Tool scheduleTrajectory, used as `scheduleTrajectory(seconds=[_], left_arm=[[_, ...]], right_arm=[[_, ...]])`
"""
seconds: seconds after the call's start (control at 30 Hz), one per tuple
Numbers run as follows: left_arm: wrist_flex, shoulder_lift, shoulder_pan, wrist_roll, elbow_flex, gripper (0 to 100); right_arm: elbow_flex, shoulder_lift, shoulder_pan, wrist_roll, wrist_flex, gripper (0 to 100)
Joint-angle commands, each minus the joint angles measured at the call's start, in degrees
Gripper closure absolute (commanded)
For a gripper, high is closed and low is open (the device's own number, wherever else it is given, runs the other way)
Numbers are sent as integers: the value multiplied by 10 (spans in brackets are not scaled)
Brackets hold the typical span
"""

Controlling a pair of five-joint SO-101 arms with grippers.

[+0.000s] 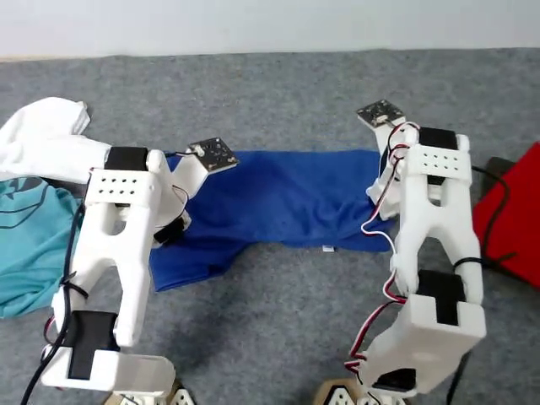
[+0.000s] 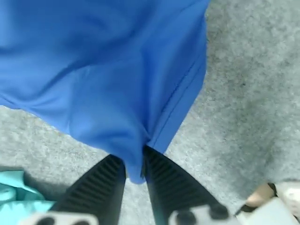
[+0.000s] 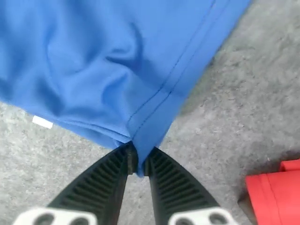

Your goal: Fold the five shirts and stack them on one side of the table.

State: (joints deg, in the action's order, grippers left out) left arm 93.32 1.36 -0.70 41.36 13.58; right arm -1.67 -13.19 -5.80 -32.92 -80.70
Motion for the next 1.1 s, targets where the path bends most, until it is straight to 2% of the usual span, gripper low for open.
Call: scheduleTrajectory(seconds=[0.0, 0.13, 0.27, 0.6, 0.83, 0.93, 1.07], left_arm=[[-22, 28, -15, 1, -3, 898], [-51, 29, -40, 1, -6, 841], [-56, 33, -48, 1, -6, 827], [-38, 33, -50, 4, -7, 782], [-17, 33, -50, 40, -10, 754], [-2, 33, -50, 37, -59, 754], [63, 33, -47, 38, -180, 754]], right_arm=[[-11, 4, 7, -4, 12, 989], [-10, 4, 9, -4, 12, 989], [-10, 4, 9, -4, 12, 989], [-10, 4, 9, -4, 12, 989], [-10, 4, 9, -4, 12, 989], [-10, 4, 9, -4, 12, 989], [-10, 4, 9, -4, 12, 989]])
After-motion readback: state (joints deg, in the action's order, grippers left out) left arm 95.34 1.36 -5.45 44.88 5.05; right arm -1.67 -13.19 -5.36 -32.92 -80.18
